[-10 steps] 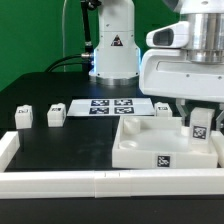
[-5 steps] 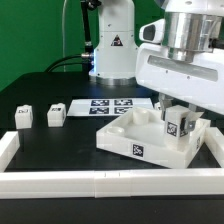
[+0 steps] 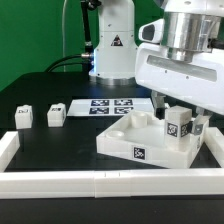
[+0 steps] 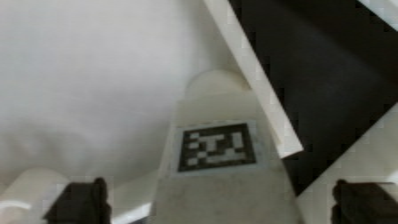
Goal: Assemble one leg
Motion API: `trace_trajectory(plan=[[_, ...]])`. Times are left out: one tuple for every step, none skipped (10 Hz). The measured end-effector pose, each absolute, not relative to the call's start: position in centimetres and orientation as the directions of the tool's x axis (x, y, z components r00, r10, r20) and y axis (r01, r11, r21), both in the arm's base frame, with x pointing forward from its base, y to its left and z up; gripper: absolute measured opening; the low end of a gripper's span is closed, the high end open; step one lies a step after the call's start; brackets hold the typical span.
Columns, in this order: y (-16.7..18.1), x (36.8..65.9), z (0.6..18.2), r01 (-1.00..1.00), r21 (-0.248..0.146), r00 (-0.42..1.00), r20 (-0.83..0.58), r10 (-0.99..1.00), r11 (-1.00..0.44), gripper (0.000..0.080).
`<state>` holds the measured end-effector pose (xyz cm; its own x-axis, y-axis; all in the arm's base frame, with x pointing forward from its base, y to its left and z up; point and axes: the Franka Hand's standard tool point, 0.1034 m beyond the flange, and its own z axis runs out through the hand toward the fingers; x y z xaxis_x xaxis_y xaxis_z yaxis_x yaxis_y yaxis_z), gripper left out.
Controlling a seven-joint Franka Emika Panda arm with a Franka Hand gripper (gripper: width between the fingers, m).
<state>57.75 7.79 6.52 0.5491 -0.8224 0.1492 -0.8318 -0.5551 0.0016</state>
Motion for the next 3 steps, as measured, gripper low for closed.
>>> trace_trajectory(plan=[[7.79,57.75,6.52,-0.832,0.002,0.549,0.149,-0.822,-0.555,0.0643],[7.79,57.75,6.52,-0.832,0.002,0.549,0.149,-0.822,-0.555,0.0649],[7.79,57.75,6.52,-0.832,0.002,0.549,0.149,-0.822,-0.555,0.0649]])
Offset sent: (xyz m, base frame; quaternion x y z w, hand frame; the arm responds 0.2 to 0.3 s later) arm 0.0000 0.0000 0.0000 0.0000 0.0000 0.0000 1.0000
